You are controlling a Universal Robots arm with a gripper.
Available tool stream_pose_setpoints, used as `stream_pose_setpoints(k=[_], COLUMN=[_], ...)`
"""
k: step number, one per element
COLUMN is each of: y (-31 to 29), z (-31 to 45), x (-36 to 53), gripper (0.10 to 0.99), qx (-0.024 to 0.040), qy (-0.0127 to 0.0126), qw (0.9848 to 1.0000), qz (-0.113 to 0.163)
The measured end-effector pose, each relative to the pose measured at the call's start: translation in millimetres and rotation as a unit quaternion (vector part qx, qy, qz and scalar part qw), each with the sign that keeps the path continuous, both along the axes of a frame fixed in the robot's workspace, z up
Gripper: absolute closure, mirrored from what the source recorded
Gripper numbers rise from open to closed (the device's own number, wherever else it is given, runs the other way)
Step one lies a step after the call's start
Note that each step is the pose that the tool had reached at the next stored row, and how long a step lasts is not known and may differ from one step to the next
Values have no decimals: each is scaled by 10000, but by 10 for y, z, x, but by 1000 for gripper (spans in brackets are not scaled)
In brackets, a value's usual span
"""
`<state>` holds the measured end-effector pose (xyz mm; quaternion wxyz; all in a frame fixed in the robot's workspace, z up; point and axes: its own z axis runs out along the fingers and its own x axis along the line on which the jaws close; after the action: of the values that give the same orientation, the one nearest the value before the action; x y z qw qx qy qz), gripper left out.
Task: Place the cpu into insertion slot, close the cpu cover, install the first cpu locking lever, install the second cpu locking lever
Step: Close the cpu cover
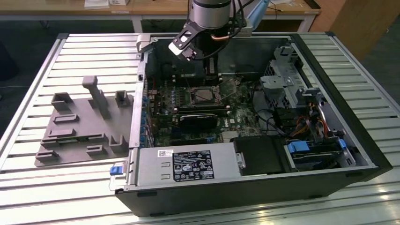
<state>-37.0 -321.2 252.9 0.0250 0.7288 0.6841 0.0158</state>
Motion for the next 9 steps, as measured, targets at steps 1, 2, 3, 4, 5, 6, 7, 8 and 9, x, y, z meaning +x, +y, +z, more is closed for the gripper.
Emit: stream_pose_setpoints(k=[1,2,3,4,5,6,7,8,9], y=[0,0,0,0,0,0,0,0,0], z=[0,0,0,0,0,0,0,0,0], x=[2,3,5,6,8,11,16,22,30], gripper=[984,984,984,984,984,984,984,984,984], qx=[0,0,0,0,0,0,0,0,0], qy=[0,0,0,0,0,0,0,0,0], qw=[10000,10000,10000,10000,10000,10000,10000,10000,10000], qz=[0,0,0,0,0,1,1,0,0])
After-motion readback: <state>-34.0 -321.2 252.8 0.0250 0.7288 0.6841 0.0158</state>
